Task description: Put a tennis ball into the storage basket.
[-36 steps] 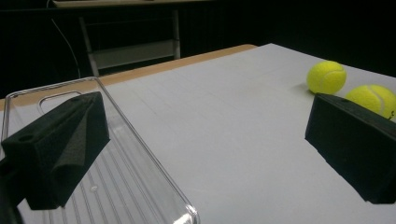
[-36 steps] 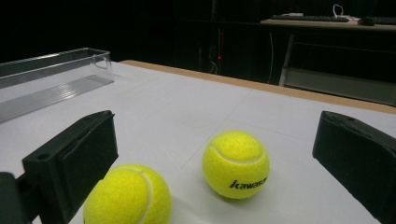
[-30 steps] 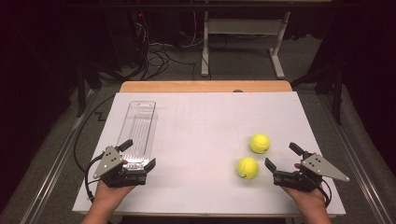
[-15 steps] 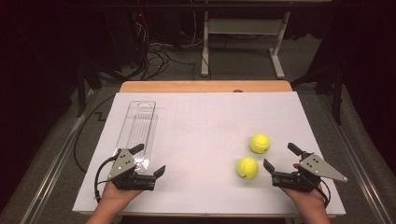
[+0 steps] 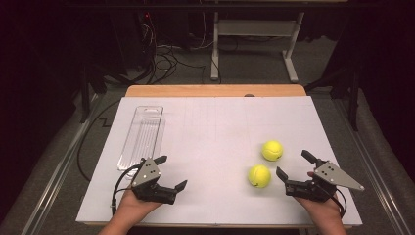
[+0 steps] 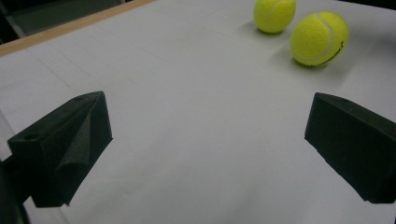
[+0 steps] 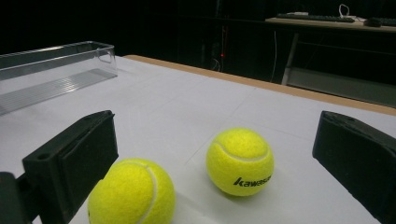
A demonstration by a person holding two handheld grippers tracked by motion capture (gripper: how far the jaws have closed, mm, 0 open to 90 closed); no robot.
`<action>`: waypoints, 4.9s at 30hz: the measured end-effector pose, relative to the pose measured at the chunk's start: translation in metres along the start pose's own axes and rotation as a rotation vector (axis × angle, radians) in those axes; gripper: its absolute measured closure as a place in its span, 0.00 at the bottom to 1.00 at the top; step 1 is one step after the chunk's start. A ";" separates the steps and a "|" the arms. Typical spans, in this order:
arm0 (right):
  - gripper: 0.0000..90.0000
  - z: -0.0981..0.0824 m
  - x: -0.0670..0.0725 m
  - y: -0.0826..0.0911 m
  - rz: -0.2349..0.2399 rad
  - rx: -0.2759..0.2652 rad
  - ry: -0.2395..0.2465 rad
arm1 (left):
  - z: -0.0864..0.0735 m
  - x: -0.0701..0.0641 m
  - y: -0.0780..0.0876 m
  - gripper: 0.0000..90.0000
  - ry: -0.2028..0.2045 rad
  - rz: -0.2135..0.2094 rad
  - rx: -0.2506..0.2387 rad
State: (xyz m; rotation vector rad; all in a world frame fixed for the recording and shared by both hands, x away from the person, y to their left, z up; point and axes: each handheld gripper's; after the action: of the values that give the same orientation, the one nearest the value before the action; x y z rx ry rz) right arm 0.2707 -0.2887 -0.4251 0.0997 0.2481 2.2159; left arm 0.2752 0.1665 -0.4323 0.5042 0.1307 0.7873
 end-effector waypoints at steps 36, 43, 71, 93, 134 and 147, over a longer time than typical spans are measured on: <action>0.01 -0.006 0.008 -0.006 0.057 0.052 -0.015 | -0.016 -0.012 -0.026 0.00 -0.002 -0.048 0.214; 0.01 -0.006 0.014 -0.010 0.090 0.091 -0.005 | -0.015 -0.011 -0.023 0.00 -0.005 -0.039 0.198; 0.00 -0.016 0.025 -0.032 0.154 0.315 -0.002 | -0.015 -0.009 -0.022 0.00 0.018 -0.046 0.172; 0.05 -0.019 0.027 -0.052 0.156 0.421 -0.061 | -0.014 -0.008 -0.021 0.00 0.019 -0.052 0.170; 0.30 -0.022 0.026 -0.065 0.213 0.475 -0.099 | -0.014 -0.008 -0.019 0.00 0.009 -0.044 0.167; 0.30 -0.014 0.023 -0.058 0.205 0.397 -0.115 | -0.014 -0.008 -0.019 0.00 0.011 -0.042 0.169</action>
State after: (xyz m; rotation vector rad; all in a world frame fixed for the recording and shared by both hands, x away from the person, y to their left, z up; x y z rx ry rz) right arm 0.2996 -0.2376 -0.4515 0.4863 0.6359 2.3248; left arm 0.2776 0.1544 -0.4545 0.6555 0.2187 0.7415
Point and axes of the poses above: each handheld gripper's, and its own axes: y roughly backward along the jaws, z roughly out of its top, x roughly to its left, and after that the axes turned 6 degrees about z, right-handed
